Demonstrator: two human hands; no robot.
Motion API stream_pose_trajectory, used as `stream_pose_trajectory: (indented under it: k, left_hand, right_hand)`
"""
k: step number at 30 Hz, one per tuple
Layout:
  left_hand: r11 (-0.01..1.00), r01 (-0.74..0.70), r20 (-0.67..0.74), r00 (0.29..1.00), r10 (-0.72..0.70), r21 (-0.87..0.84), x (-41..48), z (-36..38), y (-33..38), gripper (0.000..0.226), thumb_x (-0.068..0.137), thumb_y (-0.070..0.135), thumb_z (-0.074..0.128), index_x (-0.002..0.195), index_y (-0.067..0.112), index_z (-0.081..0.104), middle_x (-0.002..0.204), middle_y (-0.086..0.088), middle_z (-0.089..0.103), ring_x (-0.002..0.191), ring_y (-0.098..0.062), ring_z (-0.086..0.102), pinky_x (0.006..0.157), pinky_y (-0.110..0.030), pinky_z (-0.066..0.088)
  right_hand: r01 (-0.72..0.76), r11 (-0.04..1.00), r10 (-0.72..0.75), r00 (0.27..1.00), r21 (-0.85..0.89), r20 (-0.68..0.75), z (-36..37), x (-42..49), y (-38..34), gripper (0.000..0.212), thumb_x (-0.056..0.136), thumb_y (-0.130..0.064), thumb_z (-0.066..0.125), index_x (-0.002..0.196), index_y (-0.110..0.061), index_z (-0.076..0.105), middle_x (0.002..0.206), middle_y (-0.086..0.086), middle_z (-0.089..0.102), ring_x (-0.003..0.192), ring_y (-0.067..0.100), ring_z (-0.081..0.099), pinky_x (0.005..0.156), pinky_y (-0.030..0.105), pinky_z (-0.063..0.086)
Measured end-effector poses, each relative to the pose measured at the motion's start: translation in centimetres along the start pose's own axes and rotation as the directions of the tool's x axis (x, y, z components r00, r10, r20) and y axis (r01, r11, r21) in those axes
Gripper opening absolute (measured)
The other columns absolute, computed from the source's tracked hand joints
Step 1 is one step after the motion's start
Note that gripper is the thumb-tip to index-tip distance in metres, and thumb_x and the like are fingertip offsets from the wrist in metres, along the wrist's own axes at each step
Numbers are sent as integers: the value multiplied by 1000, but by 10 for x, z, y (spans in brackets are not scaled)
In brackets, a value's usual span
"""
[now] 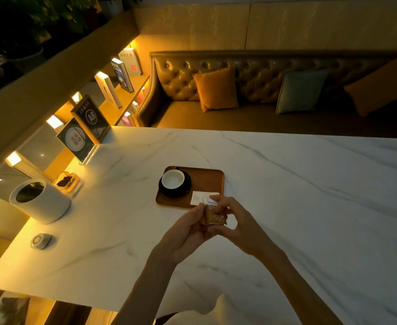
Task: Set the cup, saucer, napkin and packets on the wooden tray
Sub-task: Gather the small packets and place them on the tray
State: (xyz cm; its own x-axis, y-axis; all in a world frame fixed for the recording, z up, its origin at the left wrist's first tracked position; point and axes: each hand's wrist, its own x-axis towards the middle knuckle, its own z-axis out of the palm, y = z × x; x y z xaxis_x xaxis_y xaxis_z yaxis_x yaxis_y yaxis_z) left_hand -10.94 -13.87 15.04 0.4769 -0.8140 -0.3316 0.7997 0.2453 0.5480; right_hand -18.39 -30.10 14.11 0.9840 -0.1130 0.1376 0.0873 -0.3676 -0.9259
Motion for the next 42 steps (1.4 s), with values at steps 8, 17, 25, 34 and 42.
stream_pose_trajectory:
  k: [8,17,25,34,42]
  left_hand:
    - [999,-9,35,999,10,-37,-4,-7,8,54,95,28,57,140,2,45,139,-25,49,121,-29,56,99,-39,50]
    - [995,-61,27,998,63,-78,-1,-8,13,51,93,21,62,138,3,46,125,-21,58,112,-28,62,90,-38,53]
    - [969,-245,-98,966,241,-31,3,-19,17,55,80,6,71,130,11,46,124,-21,61,114,-32,62,95,-41,53]
    - [903,-319,-104,927,361,289,-8,-36,30,63,75,7,78,128,19,46,130,-19,59,120,-33,58,92,-33,52]
    - [755,-197,-197,897,397,626,7,-56,67,25,91,15,65,114,23,61,113,-3,68,103,-28,68,76,-36,60]
  right_hand:
    - [-22,999,22,1000,48,14,12,4,-12,36,77,-47,71,102,-38,47,130,-24,50,111,4,55,89,10,46]
    - [-90,996,89,995,11,52,15,9,-19,54,78,-57,65,123,-38,44,137,-38,35,125,-5,44,98,14,43]
    - [-445,750,558,823,490,-107,34,10,-24,44,77,-62,61,104,-28,58,103,-3,70,86,9,71,65,20,56]
    - [-472,322,612,765,821,200,47,30,-19,41,81,-19,73,113,1,57,106,20,71,93,28,71,73,31,58]
    - [-371,868,448,871,329,-201,48,74,-12,28,82,-11,72,98,-28,56,95,-2,66,81,16,69,58,23,56]
